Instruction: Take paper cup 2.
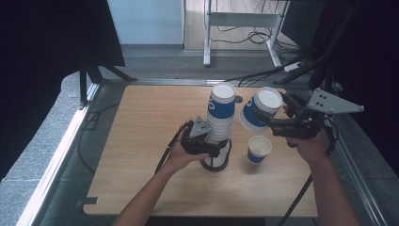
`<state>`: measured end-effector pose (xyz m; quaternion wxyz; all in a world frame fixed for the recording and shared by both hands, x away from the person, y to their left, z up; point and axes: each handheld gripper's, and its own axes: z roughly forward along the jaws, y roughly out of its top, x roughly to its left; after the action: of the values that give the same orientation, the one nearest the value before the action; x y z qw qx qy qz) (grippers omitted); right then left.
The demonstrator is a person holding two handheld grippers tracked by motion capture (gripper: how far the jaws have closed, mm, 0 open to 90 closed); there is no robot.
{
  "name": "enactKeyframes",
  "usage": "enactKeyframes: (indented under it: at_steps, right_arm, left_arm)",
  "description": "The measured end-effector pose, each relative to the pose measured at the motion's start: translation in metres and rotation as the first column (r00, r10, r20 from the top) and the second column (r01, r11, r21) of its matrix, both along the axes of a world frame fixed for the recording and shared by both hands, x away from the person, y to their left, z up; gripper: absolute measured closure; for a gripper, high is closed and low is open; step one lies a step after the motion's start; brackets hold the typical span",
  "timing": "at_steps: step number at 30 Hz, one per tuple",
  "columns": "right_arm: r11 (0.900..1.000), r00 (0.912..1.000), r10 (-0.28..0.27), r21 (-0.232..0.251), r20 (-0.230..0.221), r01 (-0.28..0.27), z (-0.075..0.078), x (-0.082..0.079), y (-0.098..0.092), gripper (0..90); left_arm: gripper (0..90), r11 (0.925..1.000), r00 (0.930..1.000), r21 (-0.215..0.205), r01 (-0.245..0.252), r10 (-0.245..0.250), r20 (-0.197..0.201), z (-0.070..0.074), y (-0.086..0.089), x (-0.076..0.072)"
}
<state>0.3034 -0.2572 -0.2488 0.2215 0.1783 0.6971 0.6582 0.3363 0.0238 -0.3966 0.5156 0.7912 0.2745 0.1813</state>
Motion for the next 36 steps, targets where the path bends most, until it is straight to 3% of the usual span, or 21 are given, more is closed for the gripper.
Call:
enactKeyframes:
  at_steps: [25, 31, 36]
  right_arm:
    - [0.999, 0.9983, 0.024, -0.034, -0.052, -0.026, -0.043, -0.007, 0.009, 27.5]
    - [0.998, 0.9977, 0.033, -0.049, -0.059, -0.036, -0.049, -0.008, 0.012, 27.5]
    - [0.998, 0.9975, 0.038, -0.055, -0.059, -0.041, -0.051, -0.010, 0.014, 27.5]
  left_arm:
    - [12.6, 1.0000, 1.0000, 0.004, 0.003, -0.003, -0.004, 0.000, 0.001, 0.000]
    - [6.2, 0.9991, 0.9996, -0.042, -0.010, 0.009, -0.026, 0.002, 0.004, 0.002]
    - [5.2, 0.9992, 0.9994, -0.034, -0.023, 0.022, -0.027, 0.004, 0.009, -0.003]
